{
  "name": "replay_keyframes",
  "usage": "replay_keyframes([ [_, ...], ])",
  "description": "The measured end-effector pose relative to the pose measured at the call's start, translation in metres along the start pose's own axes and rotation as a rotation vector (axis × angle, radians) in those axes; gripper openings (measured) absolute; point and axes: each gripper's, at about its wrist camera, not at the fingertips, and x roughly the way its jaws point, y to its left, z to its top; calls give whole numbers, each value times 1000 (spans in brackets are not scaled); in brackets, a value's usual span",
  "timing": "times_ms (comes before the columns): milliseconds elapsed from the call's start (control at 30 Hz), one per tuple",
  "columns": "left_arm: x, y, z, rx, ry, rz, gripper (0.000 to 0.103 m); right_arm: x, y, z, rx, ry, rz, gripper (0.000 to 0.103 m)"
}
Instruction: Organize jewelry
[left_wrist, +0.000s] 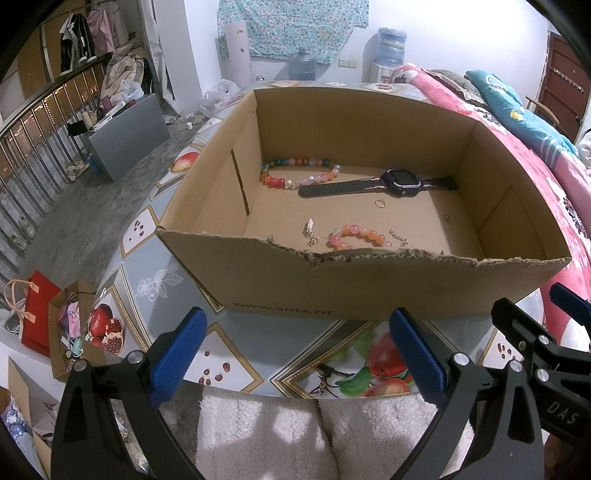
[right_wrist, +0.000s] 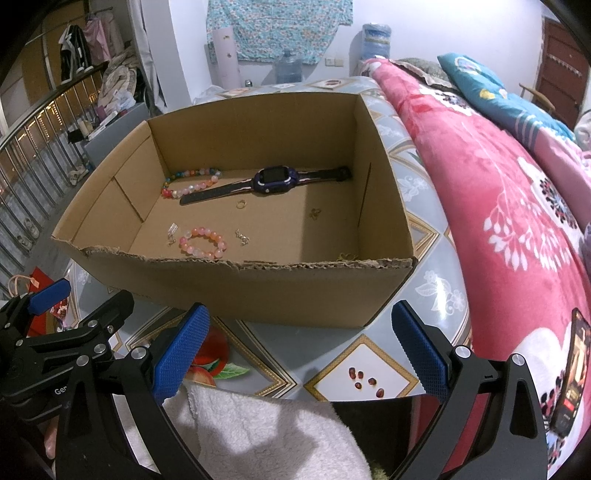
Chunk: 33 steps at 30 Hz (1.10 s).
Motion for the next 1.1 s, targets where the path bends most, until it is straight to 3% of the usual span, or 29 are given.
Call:
replay_keyframes([
  [1100, 0, -1, 0, 1, 1, 1, 97, 0, -1, 2, -1, 0, 1, 95],
])
